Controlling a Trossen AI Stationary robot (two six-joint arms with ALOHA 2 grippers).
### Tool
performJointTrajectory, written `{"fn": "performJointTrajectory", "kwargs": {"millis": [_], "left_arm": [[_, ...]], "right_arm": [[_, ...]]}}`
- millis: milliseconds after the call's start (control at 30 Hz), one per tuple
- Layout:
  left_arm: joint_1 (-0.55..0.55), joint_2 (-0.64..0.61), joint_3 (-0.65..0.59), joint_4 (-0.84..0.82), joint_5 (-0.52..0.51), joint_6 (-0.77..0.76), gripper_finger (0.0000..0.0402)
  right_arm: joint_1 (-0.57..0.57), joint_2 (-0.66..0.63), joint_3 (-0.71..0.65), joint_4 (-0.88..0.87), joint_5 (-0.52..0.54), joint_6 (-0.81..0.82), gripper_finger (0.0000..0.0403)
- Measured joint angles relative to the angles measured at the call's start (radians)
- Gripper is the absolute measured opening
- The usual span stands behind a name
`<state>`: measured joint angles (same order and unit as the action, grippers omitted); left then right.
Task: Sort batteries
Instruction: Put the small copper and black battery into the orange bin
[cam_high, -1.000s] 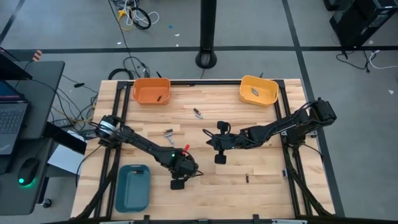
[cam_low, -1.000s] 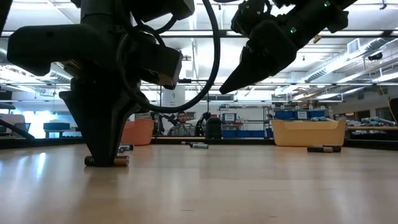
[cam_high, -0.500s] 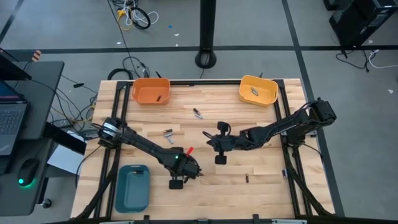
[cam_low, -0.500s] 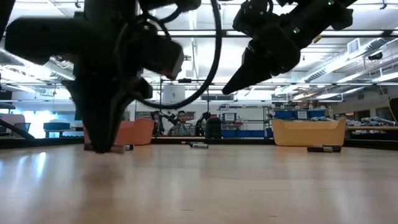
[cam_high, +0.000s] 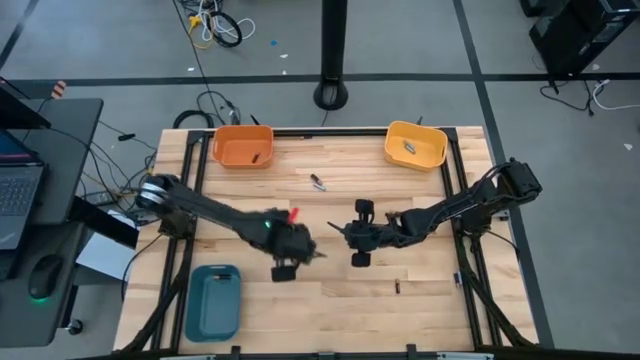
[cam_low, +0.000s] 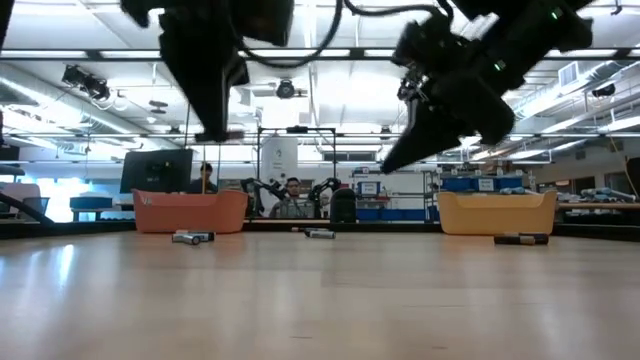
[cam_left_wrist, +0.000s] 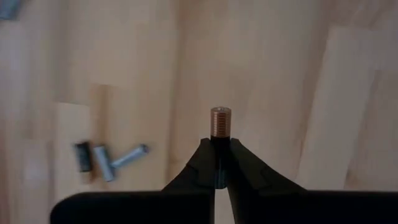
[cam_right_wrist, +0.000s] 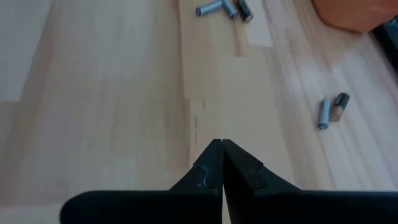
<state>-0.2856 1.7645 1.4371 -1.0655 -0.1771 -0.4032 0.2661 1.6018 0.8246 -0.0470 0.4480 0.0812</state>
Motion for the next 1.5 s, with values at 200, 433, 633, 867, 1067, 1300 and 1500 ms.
{"fn": "performJointTrajectory", "kwargs": {"millis": [200, 433, 633, 867, 1067, 1300, 1500], "left_arm": [[0.165, -0.151, -0.087, -0.001, -0.044, -0.015, 0.0021], [0.429, -0.287, -0.140, -0.034, -0.075, 0.005, 0.0021], [0.708, -0.328, -0.141, -0.065, -0.030, 0.062, 0.0021], [0.980, -0.274, -0.141, 0.044, 0.047, 0.155, 0.0021], [1.109, -0.150, -0.141, 0.065, 0.102, 0.193, 0.0021], [1.174, -0.016, -0.141, 0.079, 0.111, 0.221, 0.0020], [1.202, 0.019, -0.141, 0.099, 0.121, 0.236, 0.0021]], "right_arm": [[-0.001, 0.000, -0.125, 0.163, -0.027, 0.028, 0.0010], [-0.002, 0.000, -0.253, 0.415, -0.030, 0.049, 0.0010], [-0.002, 0.000, -0.264, 0.462, -0.030, 0.068, 0.0010], [-0.002, 0.000, -0.264, 0.477, -0.026, 0.077, 0.0010], [-0.002, 0.000, -0.264, 0.476, -0.024, 0.077, 0.0010], [-0.002, 0.000, -0.264, 0.477, -0.023, 0.075, 0.0010], [-0.003, 0.000, -0.264, 0.478, -0.023, 0.065, 0.0010]]}}
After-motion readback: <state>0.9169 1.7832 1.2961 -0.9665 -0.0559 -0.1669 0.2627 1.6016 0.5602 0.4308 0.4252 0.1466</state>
